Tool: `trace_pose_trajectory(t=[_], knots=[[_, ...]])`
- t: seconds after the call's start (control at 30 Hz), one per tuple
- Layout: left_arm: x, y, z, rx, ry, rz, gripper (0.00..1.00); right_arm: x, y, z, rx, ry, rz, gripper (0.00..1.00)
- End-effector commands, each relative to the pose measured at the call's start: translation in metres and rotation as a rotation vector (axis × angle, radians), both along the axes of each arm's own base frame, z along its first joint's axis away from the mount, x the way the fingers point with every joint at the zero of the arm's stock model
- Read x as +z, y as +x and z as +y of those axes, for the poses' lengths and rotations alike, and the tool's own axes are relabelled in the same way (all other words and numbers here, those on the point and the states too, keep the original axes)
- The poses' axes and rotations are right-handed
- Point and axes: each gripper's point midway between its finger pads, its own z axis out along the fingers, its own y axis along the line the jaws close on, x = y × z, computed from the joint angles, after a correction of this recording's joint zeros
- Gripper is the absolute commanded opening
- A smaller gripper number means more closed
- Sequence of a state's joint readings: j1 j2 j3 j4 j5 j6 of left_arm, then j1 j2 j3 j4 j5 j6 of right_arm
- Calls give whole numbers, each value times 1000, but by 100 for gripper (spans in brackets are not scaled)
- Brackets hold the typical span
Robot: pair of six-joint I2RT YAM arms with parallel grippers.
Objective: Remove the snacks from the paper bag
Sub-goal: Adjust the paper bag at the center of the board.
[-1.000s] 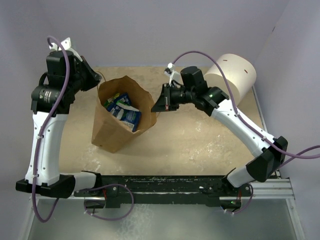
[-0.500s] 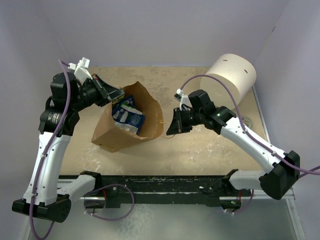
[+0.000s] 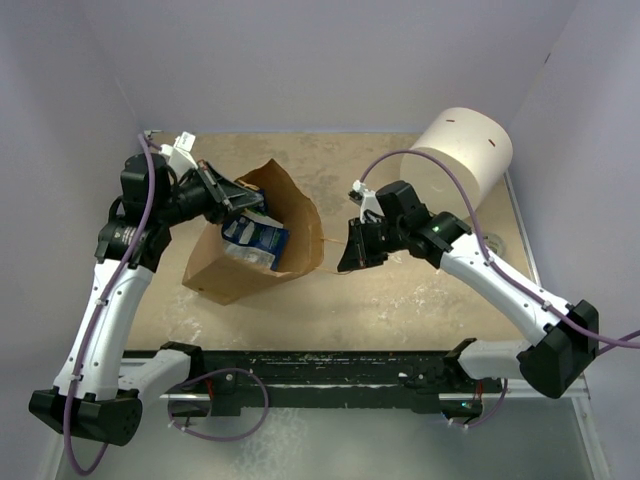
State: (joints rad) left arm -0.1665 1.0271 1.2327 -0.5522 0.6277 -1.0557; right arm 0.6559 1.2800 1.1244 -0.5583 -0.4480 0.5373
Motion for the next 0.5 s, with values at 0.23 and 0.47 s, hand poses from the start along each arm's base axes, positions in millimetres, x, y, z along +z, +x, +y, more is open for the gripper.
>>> trace_pose_trajectory(t=[0.23,0.47], knots=[[16,-41,-20,-224,-98,-86,0,-31,-31,-9,19,14,62,11],[10,-20,-17,-152,-4,-87,0,-44,-29,11,41,44,70,11]])
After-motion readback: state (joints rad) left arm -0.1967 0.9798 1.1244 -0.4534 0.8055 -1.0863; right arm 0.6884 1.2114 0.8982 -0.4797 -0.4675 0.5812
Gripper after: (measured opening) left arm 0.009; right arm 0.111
